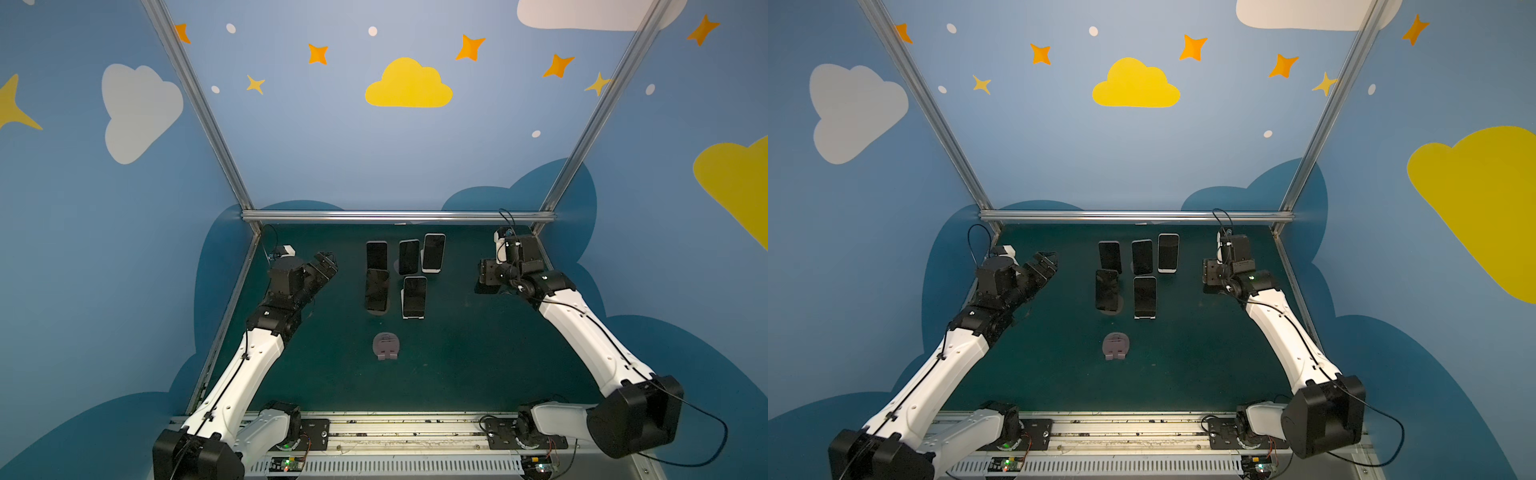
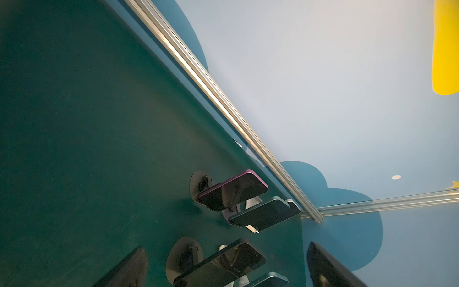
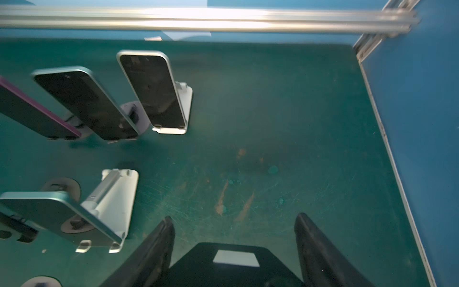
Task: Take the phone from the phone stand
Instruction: 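Carry the black phone with the right gripper toward the far table corner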
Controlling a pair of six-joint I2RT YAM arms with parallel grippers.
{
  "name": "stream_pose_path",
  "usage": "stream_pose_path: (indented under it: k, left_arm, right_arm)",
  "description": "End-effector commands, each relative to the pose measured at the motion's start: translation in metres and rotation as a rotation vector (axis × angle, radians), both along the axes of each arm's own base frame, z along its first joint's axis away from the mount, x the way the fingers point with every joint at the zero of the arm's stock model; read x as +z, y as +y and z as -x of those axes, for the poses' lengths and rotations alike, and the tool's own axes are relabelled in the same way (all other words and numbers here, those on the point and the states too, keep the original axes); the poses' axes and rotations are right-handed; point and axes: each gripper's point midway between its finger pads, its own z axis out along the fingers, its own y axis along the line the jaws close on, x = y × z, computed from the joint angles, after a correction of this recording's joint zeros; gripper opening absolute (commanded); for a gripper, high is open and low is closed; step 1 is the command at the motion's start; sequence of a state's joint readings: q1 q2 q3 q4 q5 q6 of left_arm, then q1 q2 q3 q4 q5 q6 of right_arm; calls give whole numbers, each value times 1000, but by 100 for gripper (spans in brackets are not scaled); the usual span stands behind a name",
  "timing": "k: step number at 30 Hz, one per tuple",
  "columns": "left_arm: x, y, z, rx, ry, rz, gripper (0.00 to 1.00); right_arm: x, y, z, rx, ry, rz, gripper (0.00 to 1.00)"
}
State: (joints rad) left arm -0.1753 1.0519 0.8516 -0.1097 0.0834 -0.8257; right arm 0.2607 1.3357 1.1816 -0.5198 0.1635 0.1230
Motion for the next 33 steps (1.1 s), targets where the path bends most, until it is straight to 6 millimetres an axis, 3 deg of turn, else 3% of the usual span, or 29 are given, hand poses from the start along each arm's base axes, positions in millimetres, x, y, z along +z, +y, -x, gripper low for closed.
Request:
stream_pose_path:
  k: [1,7,15,21,27,33]
  left_arm:
    - [6,-3,1,-18,-24,-3,99]
    - [5,-3,0,-18,-21,-7,99]
    - [18,-11,4,-55,-59,31,98]
    - [13,-9,2,-49,-46,12,98]
    - [12,-9,1,-51,-44,5,98]
    - [12,-8,1,-48,-48,-3,98]
  right_arm:
    - [9,0,-14,23,8,-30,71]
    - [-17,-14,-39,24,106,63,71]
    - [-57,-6,-61,104,269,76,70]
    - [-80,-2,-83,114,369,80,70]
    - [-112,-4,-88,51,631,84,68]
    - [-129,3,-95,47,636,43,69]
